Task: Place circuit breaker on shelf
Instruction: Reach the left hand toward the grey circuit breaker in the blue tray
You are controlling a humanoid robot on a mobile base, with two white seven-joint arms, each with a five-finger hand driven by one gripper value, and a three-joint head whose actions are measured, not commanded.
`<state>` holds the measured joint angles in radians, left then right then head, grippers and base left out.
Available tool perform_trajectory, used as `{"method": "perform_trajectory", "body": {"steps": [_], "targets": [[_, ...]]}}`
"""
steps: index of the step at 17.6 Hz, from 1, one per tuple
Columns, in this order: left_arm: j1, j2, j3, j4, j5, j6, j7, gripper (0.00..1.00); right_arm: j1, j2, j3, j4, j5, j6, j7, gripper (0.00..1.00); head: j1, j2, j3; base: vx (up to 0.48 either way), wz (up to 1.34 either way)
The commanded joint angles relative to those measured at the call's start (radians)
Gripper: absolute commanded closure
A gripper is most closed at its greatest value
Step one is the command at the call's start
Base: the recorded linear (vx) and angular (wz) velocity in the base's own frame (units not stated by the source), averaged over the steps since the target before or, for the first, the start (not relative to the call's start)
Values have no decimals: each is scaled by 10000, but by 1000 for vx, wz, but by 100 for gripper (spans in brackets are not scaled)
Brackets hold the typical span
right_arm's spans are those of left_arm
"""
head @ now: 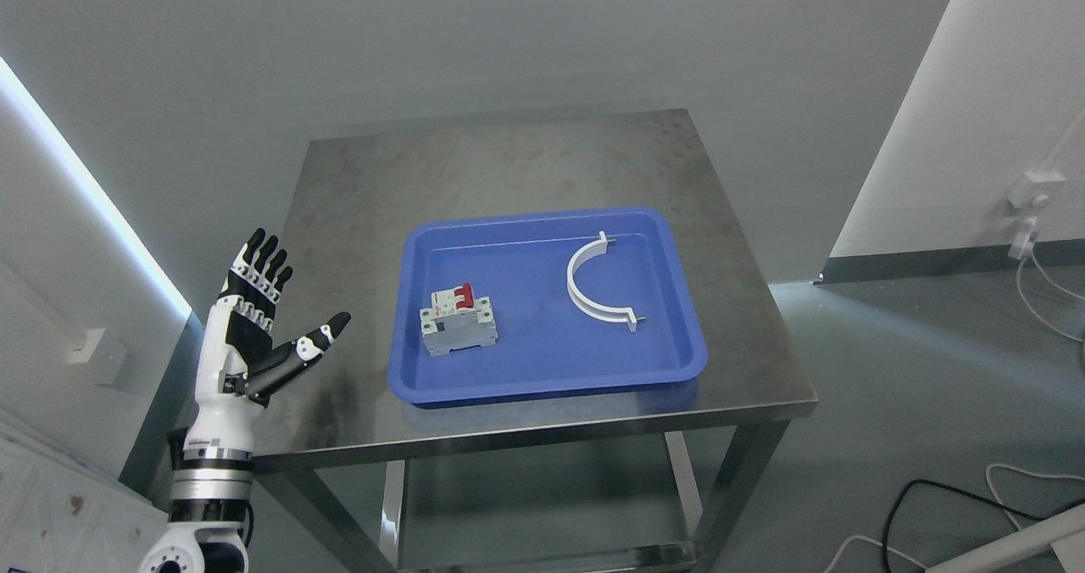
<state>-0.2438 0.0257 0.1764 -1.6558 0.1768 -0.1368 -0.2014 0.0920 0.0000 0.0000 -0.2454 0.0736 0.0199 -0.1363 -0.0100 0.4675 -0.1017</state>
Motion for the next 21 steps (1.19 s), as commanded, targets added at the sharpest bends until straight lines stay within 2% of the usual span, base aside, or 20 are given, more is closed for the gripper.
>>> {"method": "perform_trajectory", "body": {"steps": [1,8,13,17,19,21], "targets": [[274,-82,-61,-546,-50,-74,-41,0,0,-175,199,0,0,583,-2,0,0,0,0,0,0],[15,64,-92,-546,-50,-89,-1036,0,0,-175,199,0,0,583,-2,0,0,0,0,0,0],[-507,1474,-796,-470,-446,-13,-2860,0,0,-175,199,0,0,583,-2,0,0,0,0,0,0],[-859,2181,-1088,-102,-2496,48,-3767,0,0,-175,199,0,0,583,-2,0,0,0,0,0,0],[-1425,2121,-1593,6,-3848,780,-3937,2,0,-175,199,0,0,583,-2,0,0,0,0,0,0],[-2100,2136,-2253,21,-4022,1900,-4228,3,0,-175,199,15,0,583,-2,0,0,0,0,0,0]]}}
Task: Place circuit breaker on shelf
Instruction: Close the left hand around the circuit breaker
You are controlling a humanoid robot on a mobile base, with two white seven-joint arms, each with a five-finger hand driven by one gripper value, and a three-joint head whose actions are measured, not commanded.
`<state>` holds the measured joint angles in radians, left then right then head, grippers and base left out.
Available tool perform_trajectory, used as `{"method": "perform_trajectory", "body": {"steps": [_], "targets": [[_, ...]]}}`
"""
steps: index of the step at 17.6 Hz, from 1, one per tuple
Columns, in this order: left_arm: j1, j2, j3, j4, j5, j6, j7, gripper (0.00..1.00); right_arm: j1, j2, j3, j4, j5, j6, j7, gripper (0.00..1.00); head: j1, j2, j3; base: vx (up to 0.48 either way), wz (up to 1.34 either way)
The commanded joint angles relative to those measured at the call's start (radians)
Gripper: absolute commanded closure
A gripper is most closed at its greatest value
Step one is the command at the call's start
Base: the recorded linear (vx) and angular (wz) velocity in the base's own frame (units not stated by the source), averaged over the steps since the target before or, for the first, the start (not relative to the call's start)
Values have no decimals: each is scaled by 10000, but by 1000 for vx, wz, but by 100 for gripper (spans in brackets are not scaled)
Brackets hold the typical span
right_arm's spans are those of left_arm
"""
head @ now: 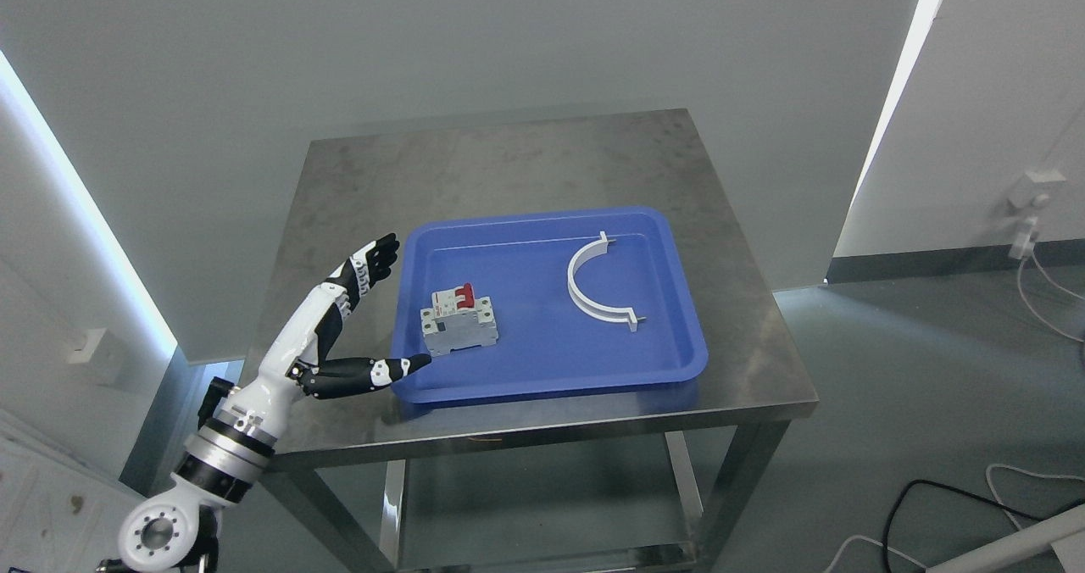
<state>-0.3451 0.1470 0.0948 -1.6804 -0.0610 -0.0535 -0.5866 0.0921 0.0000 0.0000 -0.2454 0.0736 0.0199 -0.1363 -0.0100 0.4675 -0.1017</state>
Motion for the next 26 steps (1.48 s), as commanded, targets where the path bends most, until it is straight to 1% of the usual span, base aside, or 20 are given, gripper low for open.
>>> {"method": "perform_trajectory", "body": {"steps": [1,3,6,10,14,18,20,21,24,26], "targets": [[-1317,908,-1576,344,-1661,1512,-513,3,0,-175,199,15,0,583,-2,0,0,0,0,0,0],[-1609,862,-1638,436,-1737,1838,-561,5,0,-175,199,0,0,583,-2,0,0,0,0,0,0],[-1733,709,-1730,697,-1891,1854,-637,8,0,-175,199,0,0,583,-2,0,0,0,0,0,0],[-1688,601,-1991,834,-1937,1854,-914,15,0,-175,199,0,0,583,-2,0,0,0,0,0,0],[-1688,556,-1900,1158,-2581,1869,-929,18,0,-175,199,0,0,583,-2,0,0,0,0,0,0],[-1703,449,-1838,1234,-2581,1839,-914,31,0,-175,199,0,0,583,-2,0,0,0,0,0,0],[-1718,158,-1686,1250,-2612,1808,-914,42,0,-175,199,0,0,583,-2,0,0,0,0,0,0],[-1703,96,-1563,1295,-2657,1762,-914,46,0,-175,199,0,0,583,-2,0,0,0,0,0,0],[-1688,-88,-1470,1403,-2918,1686,-929,51,0,-175,199,0,0,583,-2,0,0,0,0,0,0],[-1688,-104,-1470,1540,-3010,1380,-929,57,0,-175,199,0,0,583,-2,0,0,0,0,0,0]]}}
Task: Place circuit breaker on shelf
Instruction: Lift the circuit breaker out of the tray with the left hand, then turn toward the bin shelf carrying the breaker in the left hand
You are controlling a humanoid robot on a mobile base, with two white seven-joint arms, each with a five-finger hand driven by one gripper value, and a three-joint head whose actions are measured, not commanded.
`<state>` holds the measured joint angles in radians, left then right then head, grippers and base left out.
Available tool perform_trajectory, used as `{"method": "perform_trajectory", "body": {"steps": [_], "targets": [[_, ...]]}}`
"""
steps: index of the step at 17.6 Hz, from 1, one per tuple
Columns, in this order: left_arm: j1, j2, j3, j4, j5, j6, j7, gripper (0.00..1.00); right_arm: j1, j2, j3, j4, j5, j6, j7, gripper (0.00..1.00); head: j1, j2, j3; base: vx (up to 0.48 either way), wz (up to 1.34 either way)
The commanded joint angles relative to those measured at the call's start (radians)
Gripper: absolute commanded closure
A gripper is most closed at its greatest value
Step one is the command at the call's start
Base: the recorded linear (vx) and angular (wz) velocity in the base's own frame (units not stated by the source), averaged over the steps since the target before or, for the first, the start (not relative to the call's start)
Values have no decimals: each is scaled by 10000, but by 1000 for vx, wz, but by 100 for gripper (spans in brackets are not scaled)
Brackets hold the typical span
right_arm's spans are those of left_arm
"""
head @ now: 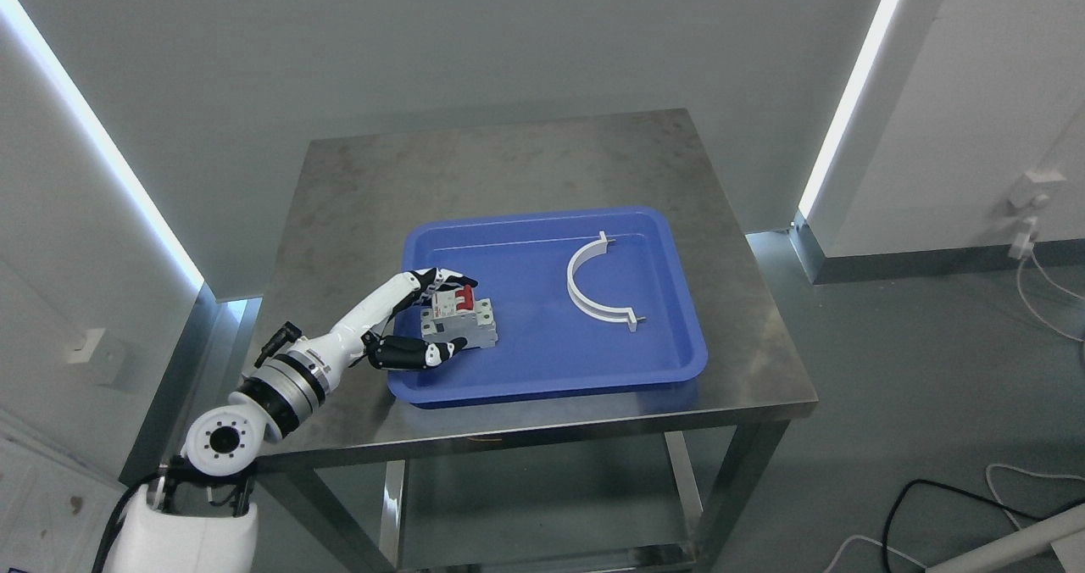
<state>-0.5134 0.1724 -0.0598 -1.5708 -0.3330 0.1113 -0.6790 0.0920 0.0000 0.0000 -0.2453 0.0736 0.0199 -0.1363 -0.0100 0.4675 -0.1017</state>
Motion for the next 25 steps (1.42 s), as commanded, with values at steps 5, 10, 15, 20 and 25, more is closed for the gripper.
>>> {"method": "perform_trajectory", "body": {"steps": [5,10,15,20,25], "targets": [[-35,-862,962,828,-321,-1952,-5,91,0,-175,199,-1,0,583,-2,0,0,0,0,1,6],[-1063,-1550,2545,767,656,-3611,2177,90,0,-175,199,-1,0,583,-2,0,0,0,0,9,-11],[222,-1550,2454,-103,2716,-4365,5239,89,0,-175,199,-1,0,583,-2,0,0,0,0,-4,-2],[1620,-1550,2408,-1287,2732,-5129,4386,90,0,-175,199,-1,0,583,-2,0,0,0,0,-159,16],[1897,-1550,2868,-1349,2732,-5760,3278,90,0,-175,199,-1,0,583,-2,0,0,0,0,-363,54]]}}
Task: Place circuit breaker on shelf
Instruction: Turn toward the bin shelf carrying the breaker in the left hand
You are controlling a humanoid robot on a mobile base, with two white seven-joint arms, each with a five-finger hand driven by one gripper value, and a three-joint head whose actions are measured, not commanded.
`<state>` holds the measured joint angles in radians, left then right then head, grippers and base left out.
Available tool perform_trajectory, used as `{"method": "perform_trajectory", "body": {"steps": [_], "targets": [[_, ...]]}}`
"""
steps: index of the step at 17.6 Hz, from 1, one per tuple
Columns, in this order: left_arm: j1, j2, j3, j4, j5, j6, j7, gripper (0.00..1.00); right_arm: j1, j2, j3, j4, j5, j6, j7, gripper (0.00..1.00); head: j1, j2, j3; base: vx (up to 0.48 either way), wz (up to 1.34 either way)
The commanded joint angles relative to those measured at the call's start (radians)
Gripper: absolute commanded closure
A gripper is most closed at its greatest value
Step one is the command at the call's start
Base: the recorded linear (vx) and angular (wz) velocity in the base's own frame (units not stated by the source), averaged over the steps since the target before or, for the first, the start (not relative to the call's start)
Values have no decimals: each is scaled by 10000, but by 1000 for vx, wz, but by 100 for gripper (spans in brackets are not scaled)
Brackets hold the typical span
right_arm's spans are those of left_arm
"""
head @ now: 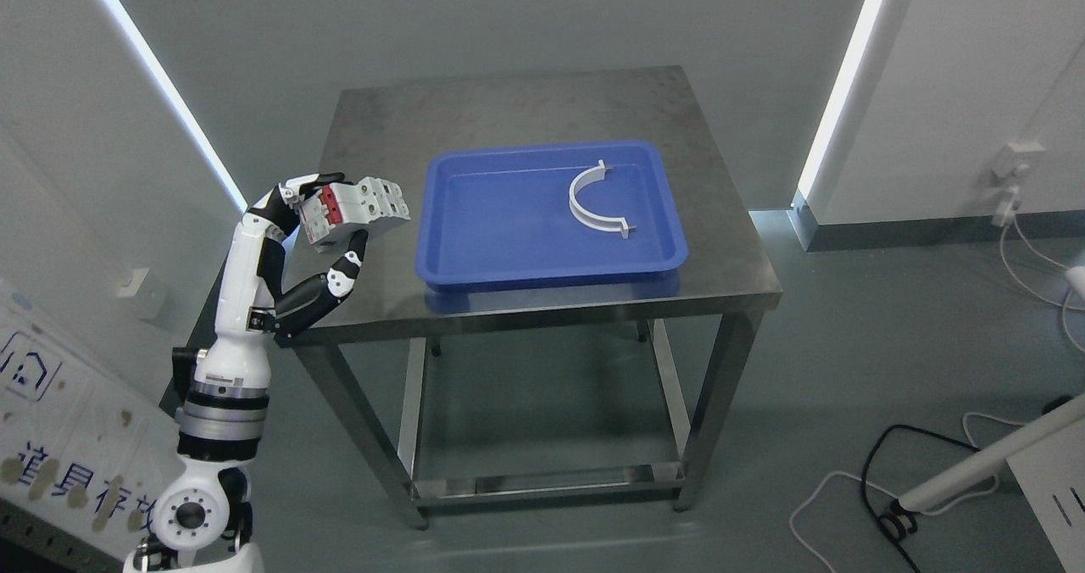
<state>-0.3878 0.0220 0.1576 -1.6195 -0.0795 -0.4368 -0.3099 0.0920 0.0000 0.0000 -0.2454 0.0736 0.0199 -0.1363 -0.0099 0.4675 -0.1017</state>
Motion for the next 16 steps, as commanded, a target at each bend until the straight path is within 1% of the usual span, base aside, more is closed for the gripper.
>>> {"method": "perform_trajectory", "body": {"steps": [1,5,9,16], "targets": [[641,-46,710,-863,212,-402,-413,90,0,-175,199,0,0,584,-3,0,0,0,0,-508,126],[626,-46,679,-863,212,-739,-429,90,0,-175,199,0,0,584,-3,0,0,0,0,-523,72],[549,-46,251,-863,212,-1277,-429,90,0,-175,199,0,0,584,-3,0,0,0,0,-592,16],[-354,-46,112,-863,227,-1247,-429,90,0,-175,199,0,0,584,-3,0,0,0,0,-448,124]]}}
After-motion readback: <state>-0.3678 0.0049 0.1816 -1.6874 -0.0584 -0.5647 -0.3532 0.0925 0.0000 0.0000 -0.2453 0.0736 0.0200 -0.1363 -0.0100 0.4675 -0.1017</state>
